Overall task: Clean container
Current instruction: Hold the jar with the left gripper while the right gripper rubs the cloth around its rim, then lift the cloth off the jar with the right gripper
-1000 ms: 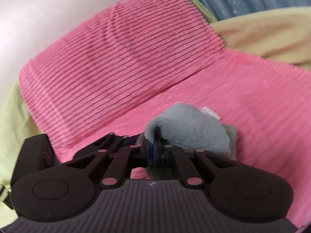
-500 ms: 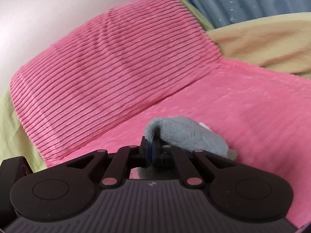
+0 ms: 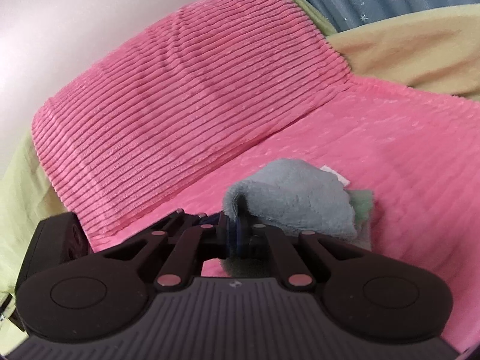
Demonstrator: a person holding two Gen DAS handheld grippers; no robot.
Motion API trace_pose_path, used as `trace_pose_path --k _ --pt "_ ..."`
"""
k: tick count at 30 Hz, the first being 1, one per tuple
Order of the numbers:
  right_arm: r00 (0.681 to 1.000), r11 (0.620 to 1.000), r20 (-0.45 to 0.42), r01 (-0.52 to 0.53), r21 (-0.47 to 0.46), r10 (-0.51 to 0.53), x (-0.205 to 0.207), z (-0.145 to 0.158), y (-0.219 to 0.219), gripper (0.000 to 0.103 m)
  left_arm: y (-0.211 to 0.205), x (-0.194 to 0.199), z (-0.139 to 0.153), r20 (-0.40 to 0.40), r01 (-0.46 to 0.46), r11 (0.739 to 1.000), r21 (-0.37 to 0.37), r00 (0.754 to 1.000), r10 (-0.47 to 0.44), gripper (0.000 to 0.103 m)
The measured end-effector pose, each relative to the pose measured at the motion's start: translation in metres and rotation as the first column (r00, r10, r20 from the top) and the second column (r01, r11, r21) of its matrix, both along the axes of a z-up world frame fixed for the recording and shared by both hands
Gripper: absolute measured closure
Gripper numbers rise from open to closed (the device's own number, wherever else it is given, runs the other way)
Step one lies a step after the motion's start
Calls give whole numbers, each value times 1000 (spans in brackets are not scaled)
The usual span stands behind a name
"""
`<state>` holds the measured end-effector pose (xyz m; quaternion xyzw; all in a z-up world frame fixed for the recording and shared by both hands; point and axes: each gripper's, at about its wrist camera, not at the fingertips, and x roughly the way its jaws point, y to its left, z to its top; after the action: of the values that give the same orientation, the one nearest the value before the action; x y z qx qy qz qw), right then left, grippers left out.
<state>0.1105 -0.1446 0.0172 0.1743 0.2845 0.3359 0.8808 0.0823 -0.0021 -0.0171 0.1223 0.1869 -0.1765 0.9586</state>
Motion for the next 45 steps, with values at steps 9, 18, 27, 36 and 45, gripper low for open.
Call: trace_pose_path --k 9,18,27,36,45 --pt "997 997 57 62 -39 -60 20 0 -9 102 1 1 -1 4 9 1000 5 1000 -9 17" --pt "996 995 -4 92 -29 -92 0 3 -33 102 -5 -1 0 9 13 999 43 1000 -14 17" --pt "987 972 -87 149 180 -135 1 3 -55 100 4 -5 8 -30 25 999 26 999 -25 17" --pt "978 978 -119 184 99 -172 2 -5 -56 100 23 -17 21 -105 52 999 -17 993 -53 17" --pt "983 985 -99 162 58 -156 -9 3 -42 100 36 -38 24 -211 108 994 26 972 -100 18"
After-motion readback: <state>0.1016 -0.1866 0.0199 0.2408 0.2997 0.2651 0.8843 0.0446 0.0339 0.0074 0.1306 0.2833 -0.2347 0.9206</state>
